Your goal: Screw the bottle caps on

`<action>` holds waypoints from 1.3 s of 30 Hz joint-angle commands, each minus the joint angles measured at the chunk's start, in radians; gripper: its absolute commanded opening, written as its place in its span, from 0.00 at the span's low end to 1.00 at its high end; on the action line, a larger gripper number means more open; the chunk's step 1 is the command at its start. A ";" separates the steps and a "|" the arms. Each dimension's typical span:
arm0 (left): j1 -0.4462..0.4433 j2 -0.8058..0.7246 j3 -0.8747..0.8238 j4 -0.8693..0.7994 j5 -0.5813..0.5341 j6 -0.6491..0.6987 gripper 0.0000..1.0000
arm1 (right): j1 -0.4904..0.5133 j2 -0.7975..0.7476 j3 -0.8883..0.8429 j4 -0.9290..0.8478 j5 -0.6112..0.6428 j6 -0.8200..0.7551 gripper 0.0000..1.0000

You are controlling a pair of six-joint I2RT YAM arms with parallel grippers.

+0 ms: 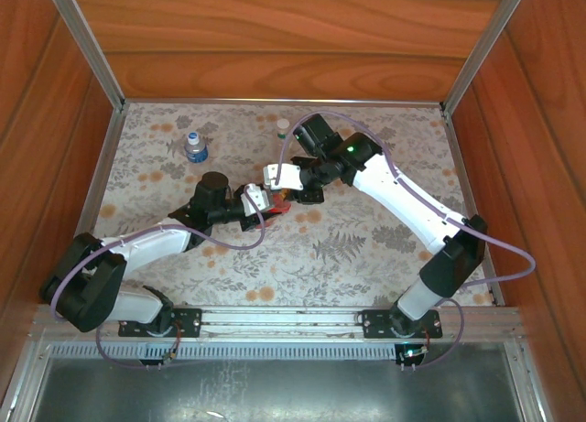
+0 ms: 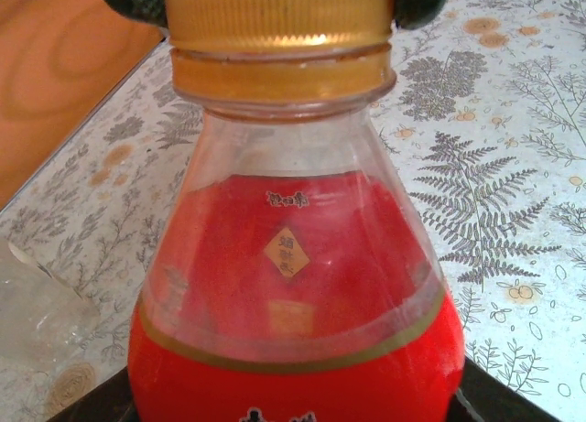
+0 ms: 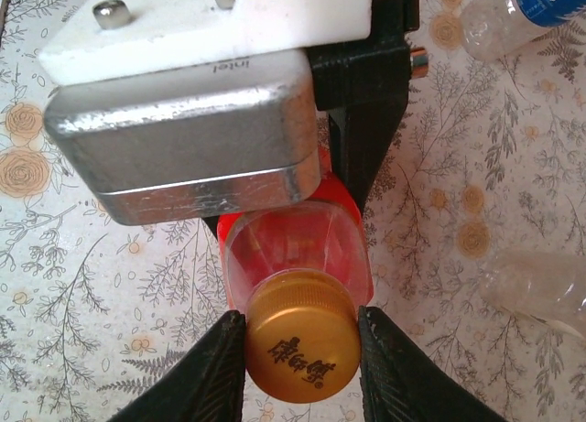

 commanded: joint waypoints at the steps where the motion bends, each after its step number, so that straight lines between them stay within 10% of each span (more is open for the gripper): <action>1: -0.005 -0.024 -0.002 0.017 0.030 0.007 0.50 | -0.011 0.016 0.022 -0.026 -0.026 -0.032 0.33; 12: -0.005 -0.018 -0.001 0.018 0.022 0.004 0.50 | -0.021 0.019 0.031 -0.053 -0.125 0.189 0.08; 39: -0.006 0.004 0.014 0.018 -0.003 0.012 0.50 | -0.019 0.026 -0.002 0.000 0.055 1.416 0.00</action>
